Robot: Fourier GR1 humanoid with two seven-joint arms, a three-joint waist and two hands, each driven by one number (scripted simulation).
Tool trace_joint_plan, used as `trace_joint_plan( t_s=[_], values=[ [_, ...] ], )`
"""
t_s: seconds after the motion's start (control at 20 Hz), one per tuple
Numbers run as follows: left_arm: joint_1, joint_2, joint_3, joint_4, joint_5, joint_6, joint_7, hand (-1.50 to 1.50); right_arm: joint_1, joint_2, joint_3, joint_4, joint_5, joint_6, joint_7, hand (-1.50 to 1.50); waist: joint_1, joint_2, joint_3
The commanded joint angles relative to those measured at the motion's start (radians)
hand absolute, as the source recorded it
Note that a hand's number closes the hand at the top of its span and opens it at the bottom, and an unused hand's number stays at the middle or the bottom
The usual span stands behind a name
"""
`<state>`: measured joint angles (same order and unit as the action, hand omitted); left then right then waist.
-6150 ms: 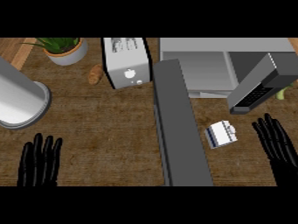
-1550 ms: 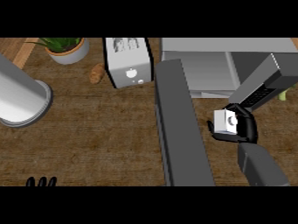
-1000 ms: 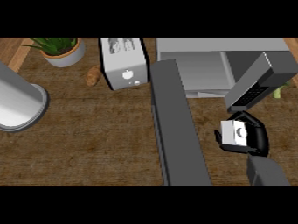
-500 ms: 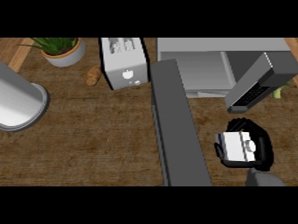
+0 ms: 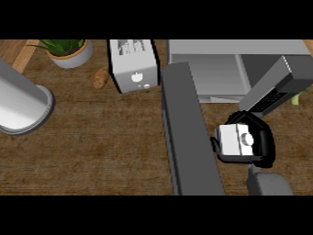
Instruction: Pick up the milk, place it into the microwave and close the microwave
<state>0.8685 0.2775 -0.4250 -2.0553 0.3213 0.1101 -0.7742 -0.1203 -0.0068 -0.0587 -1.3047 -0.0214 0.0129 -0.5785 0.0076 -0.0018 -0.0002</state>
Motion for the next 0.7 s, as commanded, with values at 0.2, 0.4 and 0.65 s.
trace_joint_plan(
  t_s=[0.2,0.4,0.65],
  values=[
    [-0.025,-0.018,-0.021,0.031,-0.025,0.025,-0.005,-1.5,-0.212,0.007,0.11,0.176,0.01,-0.219,0.069,1.5,0.011,0.004,0.001],
    [0.011,0.012,0.006,0.038,-0.001,-0.009,-0.039,-1.5,-0.242,0.007,0.056,0.371,0.071,-0.253,-0.028,1.5,0.014,0.004,0.001],
    [0.003,0.016,0.013,0.008,0.007,-0.003,-0.02,-1.5,-0.471,0.007,-0.031,0.619,0.013,-0.301,-0.024,1.5,0.027,0.008,0.002]
  ],
)
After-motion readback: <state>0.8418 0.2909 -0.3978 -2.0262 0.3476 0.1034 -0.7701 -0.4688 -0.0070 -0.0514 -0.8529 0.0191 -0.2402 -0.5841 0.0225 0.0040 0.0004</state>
